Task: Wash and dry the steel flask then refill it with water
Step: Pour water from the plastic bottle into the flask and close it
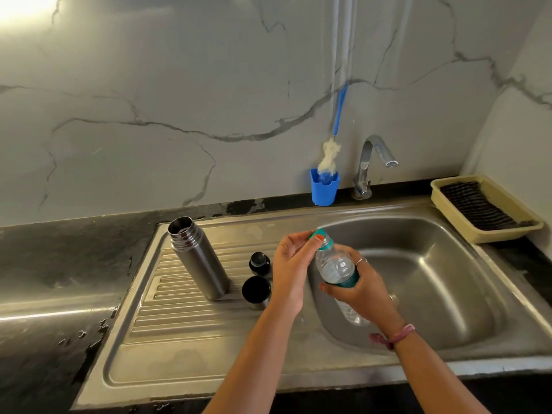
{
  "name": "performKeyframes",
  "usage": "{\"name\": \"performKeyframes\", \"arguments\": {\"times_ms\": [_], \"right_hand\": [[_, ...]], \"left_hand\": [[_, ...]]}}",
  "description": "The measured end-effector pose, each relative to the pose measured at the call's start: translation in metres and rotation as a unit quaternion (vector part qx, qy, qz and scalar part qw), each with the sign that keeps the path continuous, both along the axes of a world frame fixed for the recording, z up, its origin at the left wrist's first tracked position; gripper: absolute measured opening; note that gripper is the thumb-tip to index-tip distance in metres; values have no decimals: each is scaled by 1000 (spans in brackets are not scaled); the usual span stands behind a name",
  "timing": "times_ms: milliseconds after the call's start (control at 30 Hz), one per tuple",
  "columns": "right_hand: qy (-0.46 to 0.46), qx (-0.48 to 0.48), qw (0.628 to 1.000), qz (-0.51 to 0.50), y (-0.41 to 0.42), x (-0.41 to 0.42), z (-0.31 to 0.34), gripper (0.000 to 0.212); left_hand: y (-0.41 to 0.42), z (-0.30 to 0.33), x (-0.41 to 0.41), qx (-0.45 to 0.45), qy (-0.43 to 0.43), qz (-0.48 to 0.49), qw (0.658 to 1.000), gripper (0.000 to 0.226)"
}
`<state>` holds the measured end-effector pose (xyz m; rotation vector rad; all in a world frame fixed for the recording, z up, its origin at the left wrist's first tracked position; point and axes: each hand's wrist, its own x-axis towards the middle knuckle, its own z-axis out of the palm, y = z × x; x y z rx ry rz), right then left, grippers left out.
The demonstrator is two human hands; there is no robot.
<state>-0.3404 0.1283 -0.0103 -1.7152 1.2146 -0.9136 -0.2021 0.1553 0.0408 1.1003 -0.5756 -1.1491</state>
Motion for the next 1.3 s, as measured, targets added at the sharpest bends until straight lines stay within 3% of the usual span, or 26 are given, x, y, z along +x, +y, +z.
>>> {"name": "performKeyframes", "arguments": {"times_ms": [300,567,900,1033,1100,1200,1300], "right_hand": [[-18,-5,1000,1,-1,-16,16,73],[-51,17,998,13,2,-22,18,70],[-130,133,981,53,4,-31,31,54],[-122,136,981,61,5,-28,30,53],[-130,152,977,69,6,-26,33,48],[-149,197,965,92,3,-33,38,42],[-155,234,950,140,-4,-41,37,57]], "left_hand": [[-6,4,-11,-33,-104,-12,994,18],[-8,11,-18,-26,-78,-15,996,9],[-11,13,-6,-9,-104,-98,990,17],[-13,16,-18,13,-137,-46,989,38],[-15,17,-19,12,-114,-34,993,36],[-16,20,-14,-3,-51,-100,994,23],[-17,19,-7,-29,-37,-154,987,20]]}}
